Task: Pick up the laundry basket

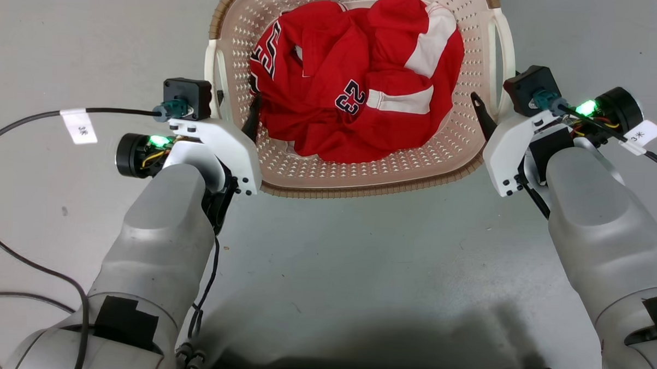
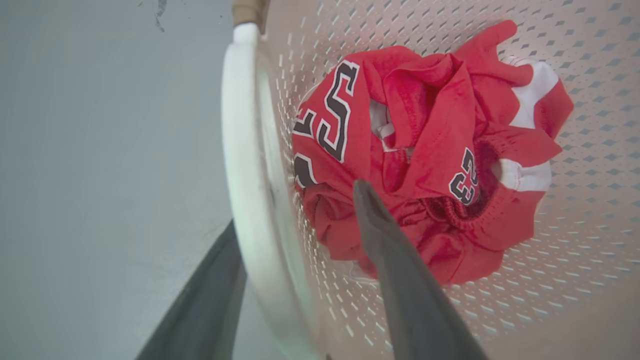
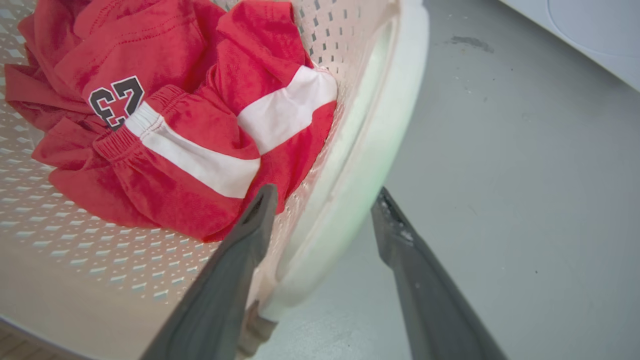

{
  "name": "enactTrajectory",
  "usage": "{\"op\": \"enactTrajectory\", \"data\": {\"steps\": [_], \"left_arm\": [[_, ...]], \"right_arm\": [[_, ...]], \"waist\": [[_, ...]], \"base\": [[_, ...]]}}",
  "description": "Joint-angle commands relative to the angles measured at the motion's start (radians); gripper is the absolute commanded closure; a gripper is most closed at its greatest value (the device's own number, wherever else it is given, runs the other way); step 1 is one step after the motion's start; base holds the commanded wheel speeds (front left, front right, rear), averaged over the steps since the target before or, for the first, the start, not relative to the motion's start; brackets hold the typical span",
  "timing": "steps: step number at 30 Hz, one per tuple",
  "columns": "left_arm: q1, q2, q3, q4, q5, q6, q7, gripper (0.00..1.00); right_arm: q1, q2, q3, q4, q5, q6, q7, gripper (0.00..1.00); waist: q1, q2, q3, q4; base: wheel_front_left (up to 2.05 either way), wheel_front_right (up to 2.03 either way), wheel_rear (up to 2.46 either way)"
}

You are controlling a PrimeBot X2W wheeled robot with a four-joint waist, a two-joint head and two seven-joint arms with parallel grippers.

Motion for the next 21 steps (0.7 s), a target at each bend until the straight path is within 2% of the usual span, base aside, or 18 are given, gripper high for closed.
{"op": "enactTrajectory", "data": {"steps": [1,11,21], "left_arm": [[-0.014,0.005,-0.006,0.004,-0.008,-0.002,0.001,1.00],[-0.012,0.001,-0.054,0.010,-0.046,-0.003,0.010,1.00],[0.033,0.006,-0.095,0.016,-0.094,-0.003,0.048,1.00]], "right_arm": [[-0.017,0.005,-0.002,0.004,-0.012,-0.001,0.004,1.00],[-0.012,0.013,-0.002,0.010,-0.014,0.000,0.019,1.00],[0.039,0.030,0.032,0.016,0.016,0.000,0.061,1.00]], "waist": [[0.0000,0.0000,0.003,-0.001],[0.0000,0.0000,-0.015,-0.002],[0.0000,0.0000,-0.111,-0.015]], "base": [[0.00,0.00,0.00],[0.00,0.00,0.00],[0.00,0.00,0.00]]}}
